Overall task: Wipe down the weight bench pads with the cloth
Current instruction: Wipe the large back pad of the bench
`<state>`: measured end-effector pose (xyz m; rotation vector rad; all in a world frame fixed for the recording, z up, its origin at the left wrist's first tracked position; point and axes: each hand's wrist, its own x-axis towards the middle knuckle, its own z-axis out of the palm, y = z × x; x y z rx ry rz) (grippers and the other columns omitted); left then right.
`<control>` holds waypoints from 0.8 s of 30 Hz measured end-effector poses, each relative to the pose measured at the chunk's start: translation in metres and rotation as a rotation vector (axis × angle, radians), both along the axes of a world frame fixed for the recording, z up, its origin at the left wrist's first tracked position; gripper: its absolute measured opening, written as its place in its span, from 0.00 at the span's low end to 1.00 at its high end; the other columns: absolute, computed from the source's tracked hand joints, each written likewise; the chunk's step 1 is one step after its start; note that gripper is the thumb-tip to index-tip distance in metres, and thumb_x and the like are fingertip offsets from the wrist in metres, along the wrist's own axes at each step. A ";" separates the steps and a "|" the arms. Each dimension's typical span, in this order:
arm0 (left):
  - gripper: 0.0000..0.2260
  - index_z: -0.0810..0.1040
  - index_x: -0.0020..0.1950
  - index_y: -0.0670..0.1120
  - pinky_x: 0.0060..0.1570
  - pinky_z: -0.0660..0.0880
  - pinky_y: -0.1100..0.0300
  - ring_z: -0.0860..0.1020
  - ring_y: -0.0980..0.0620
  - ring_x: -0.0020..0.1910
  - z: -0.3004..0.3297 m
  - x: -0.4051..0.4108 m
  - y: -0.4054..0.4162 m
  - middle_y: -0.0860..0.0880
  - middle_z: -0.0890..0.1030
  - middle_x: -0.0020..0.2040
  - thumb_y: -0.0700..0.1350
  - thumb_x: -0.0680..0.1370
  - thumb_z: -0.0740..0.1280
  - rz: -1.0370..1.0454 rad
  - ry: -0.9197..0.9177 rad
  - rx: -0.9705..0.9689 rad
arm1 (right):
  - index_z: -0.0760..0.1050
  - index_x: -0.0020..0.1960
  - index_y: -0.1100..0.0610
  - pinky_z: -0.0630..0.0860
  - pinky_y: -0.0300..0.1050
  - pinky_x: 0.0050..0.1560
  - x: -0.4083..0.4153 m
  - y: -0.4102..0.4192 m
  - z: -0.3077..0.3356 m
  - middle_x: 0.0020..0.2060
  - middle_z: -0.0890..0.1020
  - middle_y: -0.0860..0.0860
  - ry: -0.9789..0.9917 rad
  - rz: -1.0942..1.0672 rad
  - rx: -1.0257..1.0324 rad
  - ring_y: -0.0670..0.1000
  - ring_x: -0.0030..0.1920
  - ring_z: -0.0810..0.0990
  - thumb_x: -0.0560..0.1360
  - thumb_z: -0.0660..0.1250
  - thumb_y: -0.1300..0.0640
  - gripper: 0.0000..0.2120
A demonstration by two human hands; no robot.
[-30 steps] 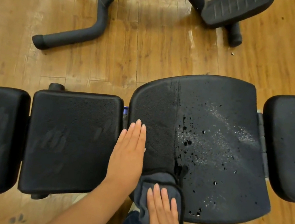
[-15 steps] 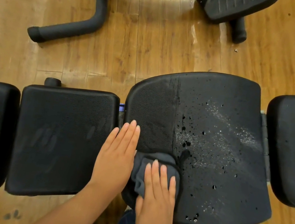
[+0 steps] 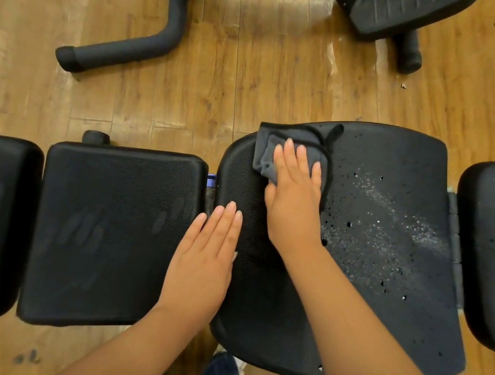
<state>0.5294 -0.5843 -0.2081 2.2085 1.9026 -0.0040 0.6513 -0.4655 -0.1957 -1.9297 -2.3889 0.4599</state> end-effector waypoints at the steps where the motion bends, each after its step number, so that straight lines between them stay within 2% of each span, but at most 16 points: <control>1: 0.23 0.59 0.74 0.39 0.70 0.55 0.48 0.61 0.45 0.73 0.000 0.000 0.000 0.41 0.63 0.74 0.46 0.80 0.49 0.001 -0.002 0.000 | 0.50 0.76 0.57 0.38 0.51 0.73 -0.002 0.002 0.000 0.76 0.50 0.52 -0.006 -0.011 0.005 0.51 0.76 0.44 0.79 0.54 0.59 0.27; 12: 0.24 0.58 0.74 0.39 0.71 0.54 0.49 0.62 0.45 0.73 0.000 0.000 0.000 0.41 0.63 0.74 0.46 0.80 0.48 -0.007 0.048 -0.014 | 0.48 0.76 0.58 0.40 0.52 0.74 -0.002 0.000 0.006 0.76 0.49 0.52 -0.027 -0.005 -0.004 0.52 0.76 0.44 0.80 0.53 0.58 0.27; 19: 0.24 0.59 0.74 0.39 0.70 0.54 0.49 0.62 0.45 0.73 0.005 0.000 0.000 0.41 0.63 0.74 0.47 0.80 0.47 -0.022 0.049 -0.009 | 0.62 0.72 0.61 0.52 0.55 0.72 0.013 -0.100 0.005 0.71 0.65 0.56 -0.018 -0.023 0.007 0.56 0.72 0.61 0.68 0.69 0.60 0.34; 24: 0.24 0.58 0.74 0.39 0.71 0.54 0.48 0.60 0.45 0.74 0.005 -0.001 -0.001 0.41 0.61 0.74 0.47 0.80 0.45 -0.029 0.055 -0.019 | 0.65 0.70 0.60 0.53 0.54 0.68 0.025 -0.157 0.008 0.69 0.70 0.55 -0.006 0.034 -0.079 0.54 0.71 0.62 0.61 0.74 0.59 0.39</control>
